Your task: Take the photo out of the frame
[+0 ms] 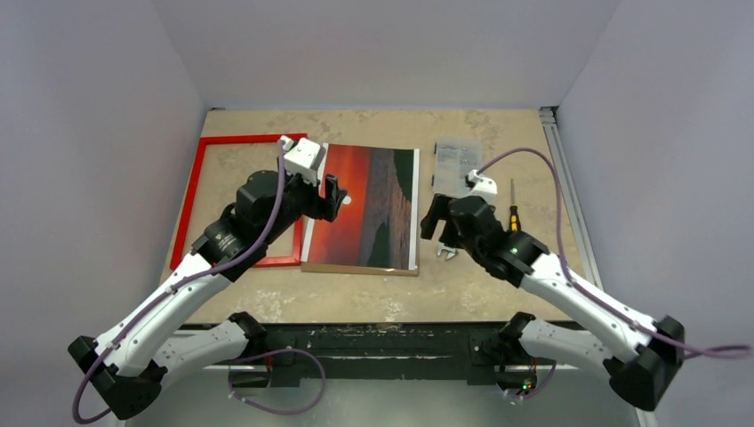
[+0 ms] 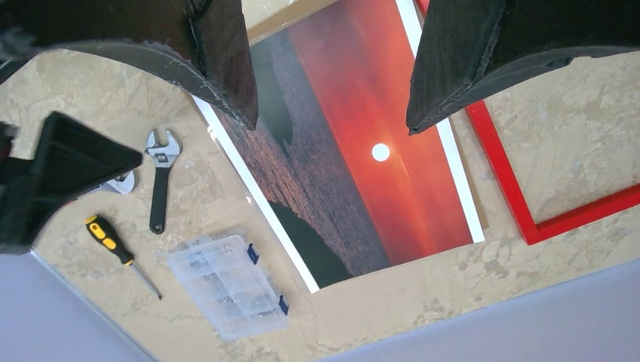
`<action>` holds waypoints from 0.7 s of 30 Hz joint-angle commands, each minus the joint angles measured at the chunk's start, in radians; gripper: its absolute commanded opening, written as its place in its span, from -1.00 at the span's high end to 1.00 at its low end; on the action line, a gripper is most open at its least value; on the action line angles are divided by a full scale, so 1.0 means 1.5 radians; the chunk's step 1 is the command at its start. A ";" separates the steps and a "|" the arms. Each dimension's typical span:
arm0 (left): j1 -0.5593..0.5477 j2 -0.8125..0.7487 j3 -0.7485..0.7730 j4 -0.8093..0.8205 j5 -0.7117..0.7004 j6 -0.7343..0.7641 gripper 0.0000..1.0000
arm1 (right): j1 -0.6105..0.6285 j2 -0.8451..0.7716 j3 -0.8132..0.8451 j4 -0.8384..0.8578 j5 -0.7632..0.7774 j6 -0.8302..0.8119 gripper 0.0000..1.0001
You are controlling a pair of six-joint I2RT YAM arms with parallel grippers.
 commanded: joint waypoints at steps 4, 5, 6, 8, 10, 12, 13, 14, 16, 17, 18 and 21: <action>0.003 -0.120 -0.067 0.075 0.040 -0.073 -0.39 | -0.002 -0.196 0.010 -0.061 0.080 -0.105 -0.92; 0.004 -0.137 -0.079 0.075 0.049 -0.087 -0.39 | -0.003 -0.210 0.012 -0.063 0.078 -0.121 -0.94; 0.003 -0.165 -0.087 0.072 0.054 -0.099 -0.40 | -0.003 -0.222 0.015 -0.067 0.076 -0.133 -0.94; 0.004 -0.204 -0.096 0.060 0.060 -0.115 -0.40 | -0.002 -0.243 0.026 -0.078 0.081 -0.142 -0.97; 0.003 -0.242 -0.095 0.038 0.052 -0.123 -0.41 | -0.002 -0.262 0.040 -0.090 0.086 -0.155 -0.97; 0.003 -0.274 -0.087 0.010 0.038 -0.126 -0.41 | -0.002 -0.276 0.057 -0.099 0.096 -0.164 -0.97; 0.003 -0.287 -0.084 0.000 0.033 -0.128 -0.41 | -0.002 -0.283 0.065 -0.103 0.096 -0.167 -0.97; 0.004 -0.300 -0.081 -0.008 0.029 -0.131 -0.41 | -0.003 -0.289 0.074 -0.107 0.095 -0.171 -0.97; 0.003 -0.316 -0.076 -0.020 0.026 -0.137 -0.42 | -0.002 -0.301 0.089 -0.115 0.099 -0.174 -0.97; 0.004 -0.323 -0.072 -0.026 0.026 -0.139 -0.41 | -0.002 -0.308 0.096 -0.116 0.099 -0.175 -0.97; 0.004 -0.328 -0.066 -0.034 0.026 -0.141 -0.41 | -0.002 -0.313 0.101 -0.116 0.099 -0.175 -0.97; 0.003 -0.343 -0.047 -0.057 0.020 -0.138 -0.41 | -0.002 -0.327 0.117 -0.120 0.102 -0.177 -0.97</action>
